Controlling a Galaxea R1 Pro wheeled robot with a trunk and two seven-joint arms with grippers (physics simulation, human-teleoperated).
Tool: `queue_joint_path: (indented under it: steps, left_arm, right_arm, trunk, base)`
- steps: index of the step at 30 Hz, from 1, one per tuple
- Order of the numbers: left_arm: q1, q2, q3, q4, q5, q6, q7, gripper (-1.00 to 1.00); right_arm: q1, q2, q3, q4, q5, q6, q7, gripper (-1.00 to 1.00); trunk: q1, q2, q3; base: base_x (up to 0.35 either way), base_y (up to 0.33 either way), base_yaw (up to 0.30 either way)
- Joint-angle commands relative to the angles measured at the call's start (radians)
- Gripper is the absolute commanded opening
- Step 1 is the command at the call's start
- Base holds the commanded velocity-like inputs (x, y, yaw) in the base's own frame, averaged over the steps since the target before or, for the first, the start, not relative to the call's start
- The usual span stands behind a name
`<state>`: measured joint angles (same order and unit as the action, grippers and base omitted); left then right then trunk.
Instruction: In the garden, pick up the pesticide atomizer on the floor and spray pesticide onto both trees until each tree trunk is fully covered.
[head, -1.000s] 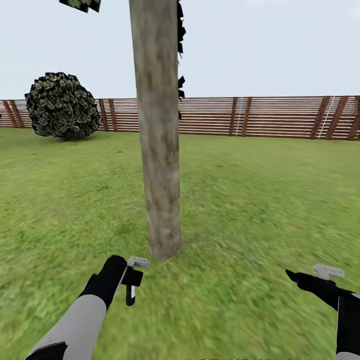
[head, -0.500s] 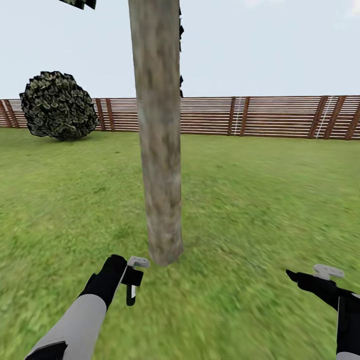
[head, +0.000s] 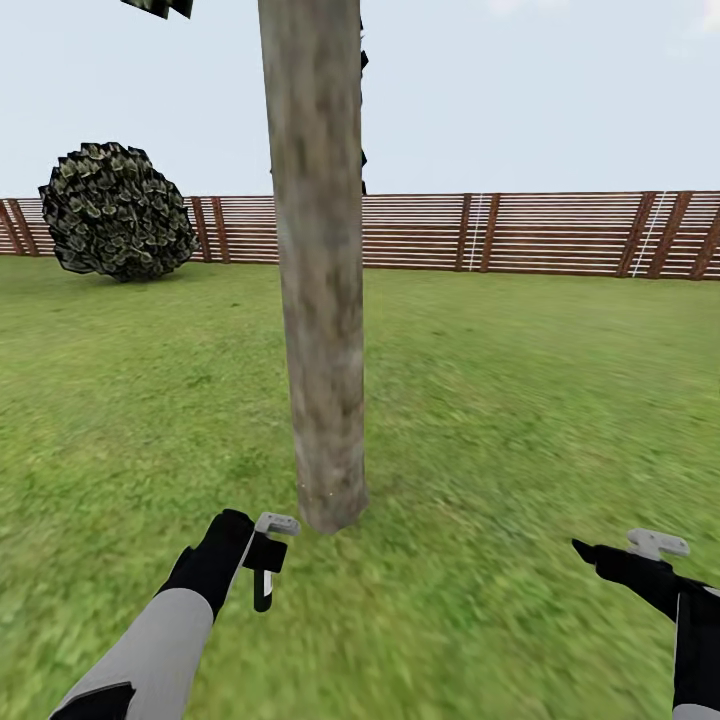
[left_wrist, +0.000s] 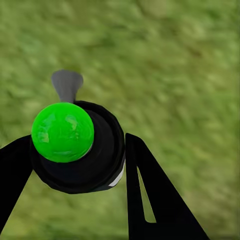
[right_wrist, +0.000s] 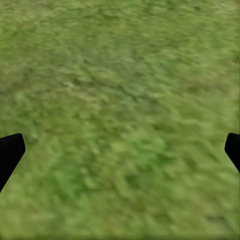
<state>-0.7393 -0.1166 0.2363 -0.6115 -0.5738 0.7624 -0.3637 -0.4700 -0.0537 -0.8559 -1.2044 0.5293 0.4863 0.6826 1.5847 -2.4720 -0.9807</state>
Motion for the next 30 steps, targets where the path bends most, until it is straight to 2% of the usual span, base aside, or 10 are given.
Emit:
queue_joint_path:
  steps: [1, 7, 16, 19, 21, 22, 28, 30]
  left_arm:
    - [0.000, 0.000, 0.000, 0.000, 0.000, 0.000, 0.000, -1.00]
    - [0.000, 0.000, 0.000, 0.000, 0.000, 0.000, 0.000, -1.00]
    - [0.000, 0.000, 0.000, -0.002, 0.000, 0.000, 0.000, -1.00]
    - [0.000, 0.001, 0.000, -0.032, 0.000, 0.006, -0.001, -1.00]
    - [-0.002, 0.000, 0.000, -0.072, 0.001, 0.036, -0.006, -1.00]
    - [-0.016, 0.000, 0.000, -0.093, 0.001, 0.072, -0.018, -1.00]
    - [-0.084, 0.000, 0.000, -0.109, 0.000, 0.132, -0.063, -1.00]
    - [-0.108, 0.000, -0.001, -0.109, -0.001, 0.174, -0.079, -1.00]
  right_arm:
    - [0.000, 0.000, 0.000, 0.000, 0.000, 0.000, 0.000, 1.00]
    - [0.000, 0.000, 0.000, -0.010, 0.001, 0.000, 0.000, 1.00]
    - [0.000, 0.002, 0.003, -0.030, 0.003, 0.000, 0.000, 1.00]
    - [0.000, 0.002, 0.003, -0.034, 0.003, 0.000, 0.000, 1.00]
    - [0.000, 0.002, 0.003, -0.035, 0.003, 0.000, 0.000, 1.00]
    - [0.000, 0.002, 0.003, -0.035, 0.003, 0.000, 0.000, 1.00]
    - [0.000, 0.002, 0.003, -0.035, 0.003, 0.000, 0.000, 1.00]
    - [0.000, 0.002, 0.003, -0.035, 0.003, 0.000, 0.000, 1.00]
  trunk:
    - [0.000, 0.000, 0.000]
    - [0.000, 0.000, 0.000]
    - [0.000, 0.000, 0.000]
    - [0.000, 0.000, 0.000]
    - [0.000, 0.000, 0.000]
    - [0.000, 0.000, 0.000]
    - [0.000, 0.000, 0.000]
    - [0.000, 0.000, 0.000]
  base:
    - [0.000, 0.000, 0.000]
    - [0.000, 0.000, -0.004]
    - [0.000, 0.000, -0.117]
    - [0.000, 0.000, -0.007]
    - [0.000, 0.000, -0.001]
    - [0.000, 0.000, 0.000]
    - [0.000, 0.000, 0.000]
    - [0.000, 0.000, 0.000]
